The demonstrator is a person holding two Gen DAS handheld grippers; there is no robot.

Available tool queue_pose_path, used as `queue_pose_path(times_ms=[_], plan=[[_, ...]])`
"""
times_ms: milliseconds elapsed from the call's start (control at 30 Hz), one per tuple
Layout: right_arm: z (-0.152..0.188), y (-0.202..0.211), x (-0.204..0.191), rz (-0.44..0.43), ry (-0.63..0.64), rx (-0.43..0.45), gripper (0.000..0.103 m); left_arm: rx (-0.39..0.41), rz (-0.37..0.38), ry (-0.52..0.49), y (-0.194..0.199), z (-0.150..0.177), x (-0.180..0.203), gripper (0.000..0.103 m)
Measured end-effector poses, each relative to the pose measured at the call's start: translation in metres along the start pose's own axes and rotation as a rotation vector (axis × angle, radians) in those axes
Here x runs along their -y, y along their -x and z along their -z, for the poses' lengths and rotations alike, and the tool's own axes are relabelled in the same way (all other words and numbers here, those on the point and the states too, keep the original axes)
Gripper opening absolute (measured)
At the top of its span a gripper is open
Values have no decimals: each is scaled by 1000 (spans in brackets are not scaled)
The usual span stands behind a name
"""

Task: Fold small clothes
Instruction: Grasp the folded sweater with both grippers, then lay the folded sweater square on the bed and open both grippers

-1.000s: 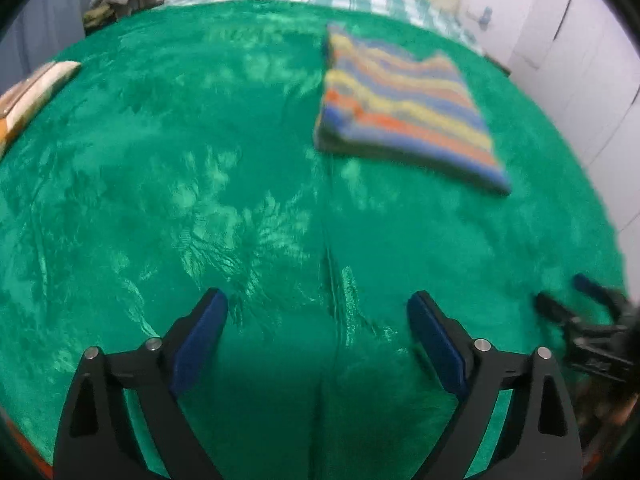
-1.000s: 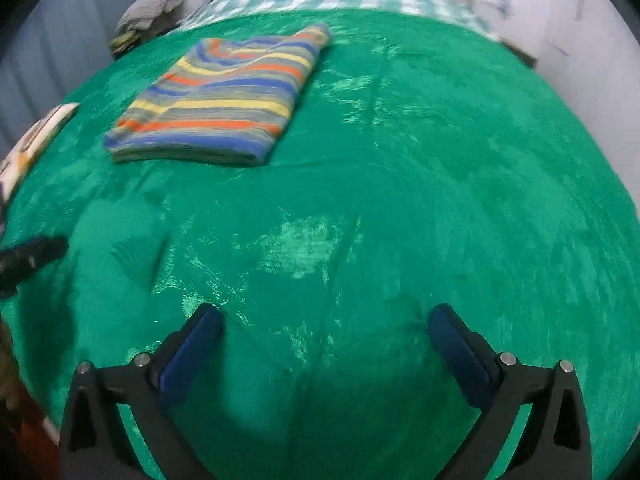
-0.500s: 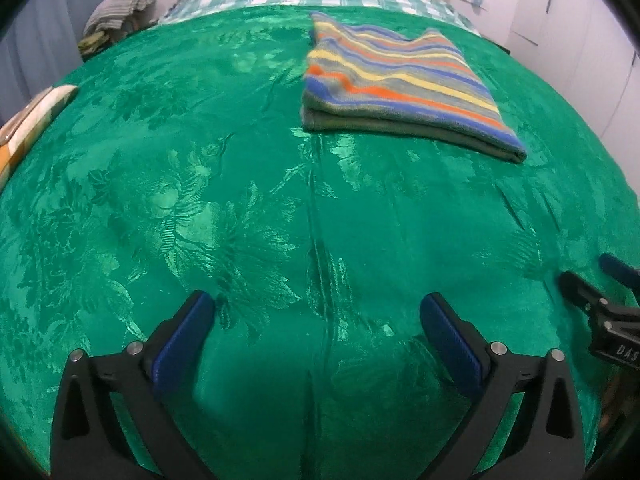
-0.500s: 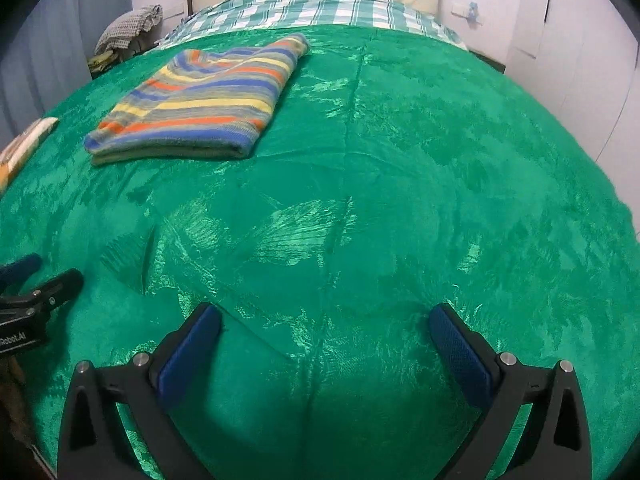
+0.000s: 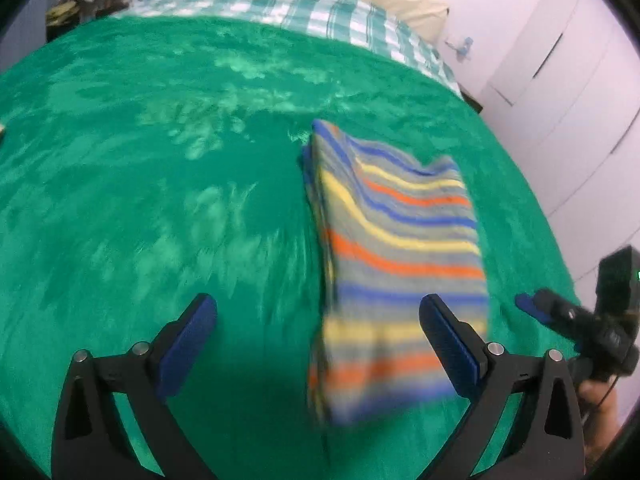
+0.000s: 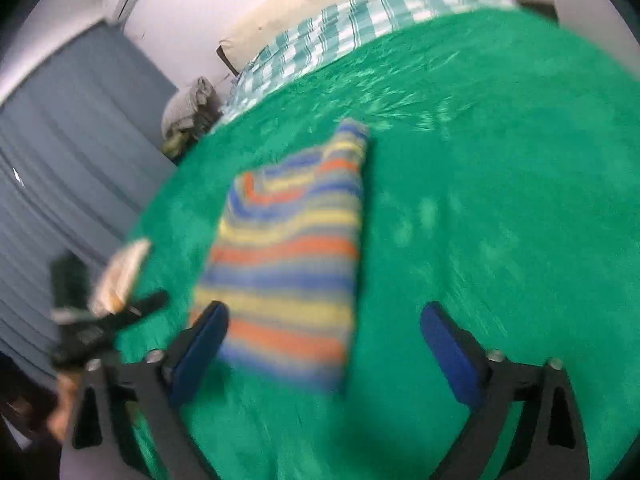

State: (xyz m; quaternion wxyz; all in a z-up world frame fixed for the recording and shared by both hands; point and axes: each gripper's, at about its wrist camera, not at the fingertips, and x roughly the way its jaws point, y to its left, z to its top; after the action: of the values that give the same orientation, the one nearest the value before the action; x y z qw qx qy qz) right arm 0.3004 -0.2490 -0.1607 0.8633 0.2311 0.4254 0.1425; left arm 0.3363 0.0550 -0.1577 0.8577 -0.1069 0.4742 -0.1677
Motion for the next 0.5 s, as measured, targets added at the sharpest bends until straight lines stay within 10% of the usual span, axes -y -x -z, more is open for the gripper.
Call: queue_pose_path(times_ms=[233, 300, 333, 500], plan=[[-32, -89, 23, -144, -137, -85, 60, -56, 31, -19, -61, -17, 3, 84], [-32, -105, 14, -161, -112, -104, 48, -68, 43, -51, -68, -20, 9, 29], [-33, -110, 10, -137, -94, -107, 35, -80, 54, -51, -70, -21, 12, 20], [-38, -110, -33, 45, 93, -68, 25, -4, -6, -83, -42, -24, 32, 16]])
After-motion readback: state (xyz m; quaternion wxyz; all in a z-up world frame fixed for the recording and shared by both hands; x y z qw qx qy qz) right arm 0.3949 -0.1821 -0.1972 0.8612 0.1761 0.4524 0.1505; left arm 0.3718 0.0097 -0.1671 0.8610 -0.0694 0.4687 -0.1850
